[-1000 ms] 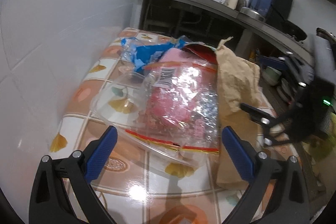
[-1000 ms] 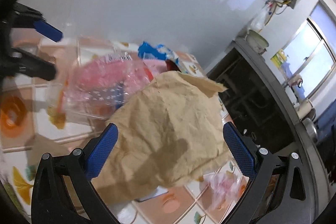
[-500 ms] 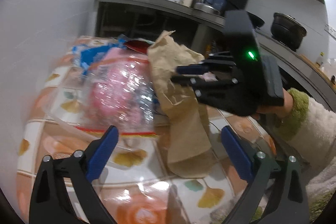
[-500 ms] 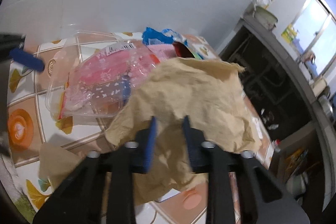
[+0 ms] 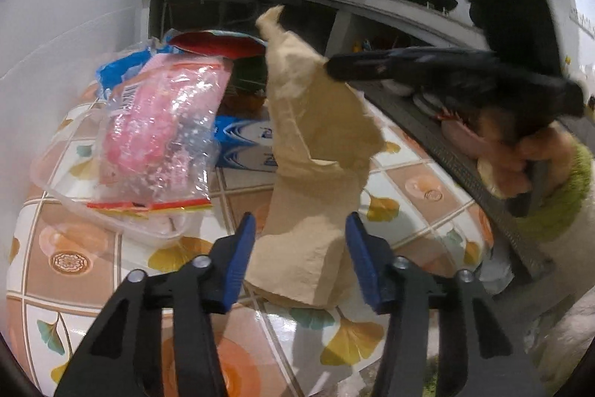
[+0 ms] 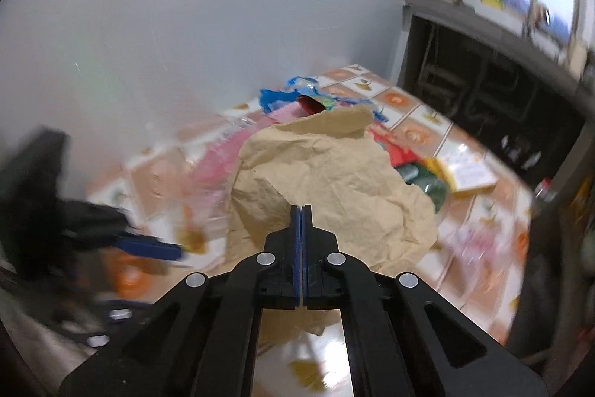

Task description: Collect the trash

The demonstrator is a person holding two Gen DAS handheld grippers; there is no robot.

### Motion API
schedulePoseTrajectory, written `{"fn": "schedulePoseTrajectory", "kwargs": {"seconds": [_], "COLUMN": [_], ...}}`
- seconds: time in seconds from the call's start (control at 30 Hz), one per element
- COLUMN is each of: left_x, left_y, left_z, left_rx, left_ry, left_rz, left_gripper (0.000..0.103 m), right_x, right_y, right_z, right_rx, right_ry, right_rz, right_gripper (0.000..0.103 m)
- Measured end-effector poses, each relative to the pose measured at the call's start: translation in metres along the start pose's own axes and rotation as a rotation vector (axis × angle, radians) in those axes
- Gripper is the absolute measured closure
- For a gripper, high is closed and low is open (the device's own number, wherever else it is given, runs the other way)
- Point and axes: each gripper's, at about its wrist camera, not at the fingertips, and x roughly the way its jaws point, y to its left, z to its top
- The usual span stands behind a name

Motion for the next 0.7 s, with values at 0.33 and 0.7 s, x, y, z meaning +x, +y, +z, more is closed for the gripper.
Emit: {"fn": "schedulePoseTrajectory", "kwargs": {"seconds": [0.33, 0.7], "left_x": [0.017, 0.002], "left_y": [0.005, 0.039], "left_z": [-0.016, -0.029], "left_rx": [-0.016, -0.152], "left_ry": [0.096, 0.137], "left_rz": [0.011, 0.017], "left_gripper": [0.074, 0.074], "right_x": [-0.02, 0.05], "right_y": [-0.018, -0.007], "right_z": [-0.058, -0.086], "right_rx": [0.377, 0.567], "right_ry": [0.019, 0.182], "right_rz": [0.417, 0.633], "right_gripper": [0.103, 0.103]}}
